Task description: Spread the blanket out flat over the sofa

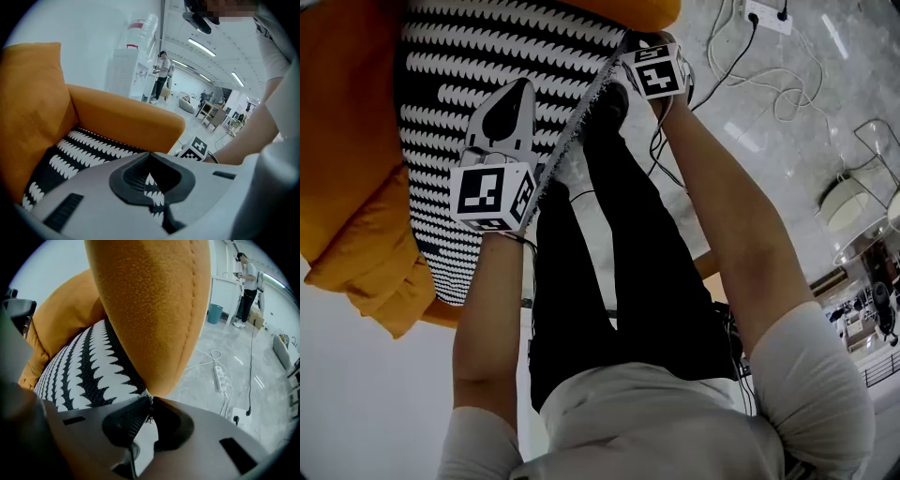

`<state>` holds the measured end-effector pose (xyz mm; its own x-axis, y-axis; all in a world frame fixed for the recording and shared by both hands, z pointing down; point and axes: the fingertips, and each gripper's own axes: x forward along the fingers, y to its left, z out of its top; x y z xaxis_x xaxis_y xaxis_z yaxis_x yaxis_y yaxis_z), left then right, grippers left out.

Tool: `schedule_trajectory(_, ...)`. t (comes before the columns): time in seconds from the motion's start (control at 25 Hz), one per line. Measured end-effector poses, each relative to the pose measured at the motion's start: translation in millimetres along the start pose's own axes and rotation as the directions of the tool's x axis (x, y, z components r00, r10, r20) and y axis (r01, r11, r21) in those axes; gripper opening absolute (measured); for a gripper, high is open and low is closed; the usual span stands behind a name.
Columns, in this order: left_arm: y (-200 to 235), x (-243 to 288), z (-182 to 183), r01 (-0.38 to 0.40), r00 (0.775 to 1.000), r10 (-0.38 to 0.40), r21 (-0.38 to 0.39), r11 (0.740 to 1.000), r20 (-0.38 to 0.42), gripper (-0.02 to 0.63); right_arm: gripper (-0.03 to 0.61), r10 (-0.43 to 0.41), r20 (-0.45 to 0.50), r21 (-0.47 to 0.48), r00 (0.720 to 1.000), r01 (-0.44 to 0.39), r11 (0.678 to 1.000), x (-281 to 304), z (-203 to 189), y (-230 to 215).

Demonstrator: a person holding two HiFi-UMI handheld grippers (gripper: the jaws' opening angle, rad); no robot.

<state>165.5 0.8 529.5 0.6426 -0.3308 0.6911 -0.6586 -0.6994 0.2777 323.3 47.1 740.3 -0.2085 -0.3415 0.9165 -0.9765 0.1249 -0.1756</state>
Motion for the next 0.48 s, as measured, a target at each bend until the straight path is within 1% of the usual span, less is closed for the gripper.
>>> schedule_trajectory(0.04, 2, -1, 1, 0.003, 1.0, -0.003, 0.002, 1.0, 0.0, 0.009, 0.041, 0.001, -0.004, 0.013, 1.0, -0.001, 1.0, 1, 1, 2)
schedule_trajectory(0.2, -5, 5, -5, 0.007, 1.0, -0.007, 0.007, 1.0, 0.015, 0.009, 0.132, -0.046, -0.033, 0.027, 0.998, 0.047, 0.999, 3, -13, -18)
schedule_trajectory(0.24, -9, 5, -5, 0.009, 1.0, -0.009, 0.008, 1.0, 0.023, 0.009, 0.146, -0.058, -0.034, 0.032, 0.998, 0.059, 0.998, -1, -18, -24)
schedule_trajectory(0.36, -22, -5, -1, 0.018, 0.999, -0.019, 0.02, 1.0, 0.043, 0.009, 0.149, -0.08, -0.025, 0.034, 0.996, 0.081, 0.996, -22, -23, -26)
schedule_trajectory(0.48, -28, -30, 19, 0.019, 0.999, -0.022, 0.046, 0.999, 0.049, 0.009, 0.149, -0.091, 0.002, 0.042, 0.996, 0.091, 0.995, -57, -13, -15)
